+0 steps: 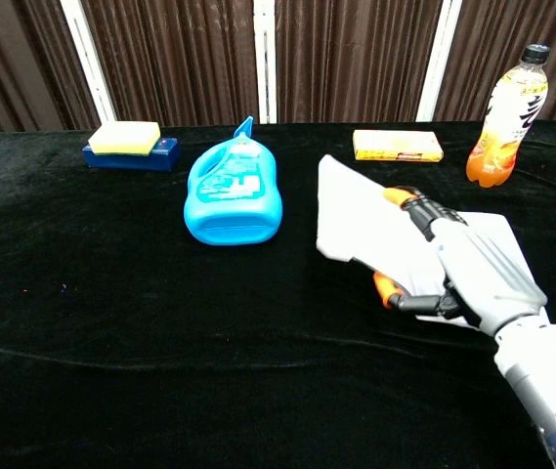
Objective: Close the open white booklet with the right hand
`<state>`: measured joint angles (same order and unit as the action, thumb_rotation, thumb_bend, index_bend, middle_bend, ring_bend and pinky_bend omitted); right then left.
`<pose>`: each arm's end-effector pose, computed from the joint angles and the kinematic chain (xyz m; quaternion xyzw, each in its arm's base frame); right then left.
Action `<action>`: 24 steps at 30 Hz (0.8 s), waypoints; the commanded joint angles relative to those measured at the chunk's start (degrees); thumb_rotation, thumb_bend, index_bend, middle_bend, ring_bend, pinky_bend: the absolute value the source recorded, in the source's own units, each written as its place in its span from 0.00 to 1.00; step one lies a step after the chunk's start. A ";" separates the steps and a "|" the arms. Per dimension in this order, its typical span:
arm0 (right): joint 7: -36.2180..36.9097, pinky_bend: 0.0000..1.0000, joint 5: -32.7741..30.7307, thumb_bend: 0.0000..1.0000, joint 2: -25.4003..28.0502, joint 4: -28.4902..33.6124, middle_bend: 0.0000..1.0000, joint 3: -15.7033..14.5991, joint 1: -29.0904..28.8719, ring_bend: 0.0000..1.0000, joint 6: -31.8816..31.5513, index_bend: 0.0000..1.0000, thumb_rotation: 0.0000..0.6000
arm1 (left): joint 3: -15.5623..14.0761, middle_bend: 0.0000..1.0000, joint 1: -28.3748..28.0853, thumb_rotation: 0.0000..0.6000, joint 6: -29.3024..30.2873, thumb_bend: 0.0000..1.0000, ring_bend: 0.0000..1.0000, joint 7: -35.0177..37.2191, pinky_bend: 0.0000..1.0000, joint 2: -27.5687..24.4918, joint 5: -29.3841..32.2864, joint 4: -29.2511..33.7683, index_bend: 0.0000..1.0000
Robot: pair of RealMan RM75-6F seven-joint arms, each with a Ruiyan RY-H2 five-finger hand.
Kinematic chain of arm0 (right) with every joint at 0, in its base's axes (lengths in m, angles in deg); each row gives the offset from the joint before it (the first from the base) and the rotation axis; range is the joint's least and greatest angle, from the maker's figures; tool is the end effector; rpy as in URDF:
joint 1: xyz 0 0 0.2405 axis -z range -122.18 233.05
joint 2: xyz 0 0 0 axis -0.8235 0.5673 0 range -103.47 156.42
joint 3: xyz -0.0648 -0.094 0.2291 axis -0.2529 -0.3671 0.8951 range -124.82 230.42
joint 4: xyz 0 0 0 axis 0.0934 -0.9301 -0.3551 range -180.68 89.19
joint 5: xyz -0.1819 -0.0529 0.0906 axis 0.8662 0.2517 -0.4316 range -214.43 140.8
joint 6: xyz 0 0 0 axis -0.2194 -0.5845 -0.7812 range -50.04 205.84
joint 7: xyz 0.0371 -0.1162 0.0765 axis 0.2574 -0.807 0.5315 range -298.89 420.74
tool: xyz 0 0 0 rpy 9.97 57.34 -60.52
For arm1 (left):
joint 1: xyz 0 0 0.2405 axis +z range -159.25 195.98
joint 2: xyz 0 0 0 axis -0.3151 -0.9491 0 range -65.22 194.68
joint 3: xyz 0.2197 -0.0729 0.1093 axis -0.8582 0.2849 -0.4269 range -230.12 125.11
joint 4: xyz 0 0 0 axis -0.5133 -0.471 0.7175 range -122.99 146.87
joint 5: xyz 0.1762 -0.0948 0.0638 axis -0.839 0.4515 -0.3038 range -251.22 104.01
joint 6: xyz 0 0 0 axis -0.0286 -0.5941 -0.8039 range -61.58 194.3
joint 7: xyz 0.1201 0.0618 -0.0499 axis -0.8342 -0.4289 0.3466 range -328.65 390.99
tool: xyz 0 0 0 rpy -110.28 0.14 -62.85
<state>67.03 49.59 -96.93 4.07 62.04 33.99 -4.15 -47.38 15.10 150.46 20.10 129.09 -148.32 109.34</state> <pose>-0.1838 -0.2525 -0.1068 0.5474 -0.4458 0.5509 0.4451 -0.3218 0.1766 0.1615 -0.5488 -0.4094 -0.3177 0.6559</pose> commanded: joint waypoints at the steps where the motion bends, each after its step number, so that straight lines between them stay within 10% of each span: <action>1: 0.49 0.00 -3.58 0.42 0.72 4.79 0.00 3.39 1.85 0.00 -1.34 0.00 1.00 | -0.03 0.00 0.03 1.00 0.15 0.22 0.00 0.02 0.00 0.04 -0.15 0.01 0.00; 18: -5.99 0.00 -0.33 0.33 11.78 17.95 0.00 4.89 6.83 0.00 -14.04 0.00 1.00 | -0.54 0.00 0.54 1.00 2.44 0.22 0.00 -0.01 0.00 0.41 -2.92 0.52 0.00; 24: -9.97 0.00 -0.06 0.23 23.40 27.55 0.00 0.27 9.40 0.00 -9.77 0.00 1.00 | -1.04 0.00 0.59 1.00 3.21 0.21 0.00 0.64 0.00 0.48 -5.15 -0.23 0.00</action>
<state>59.60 49.23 -79.90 25.93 65.22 41.94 -16.90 -48.19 15.73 153.54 20.45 129.55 -152.79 109.54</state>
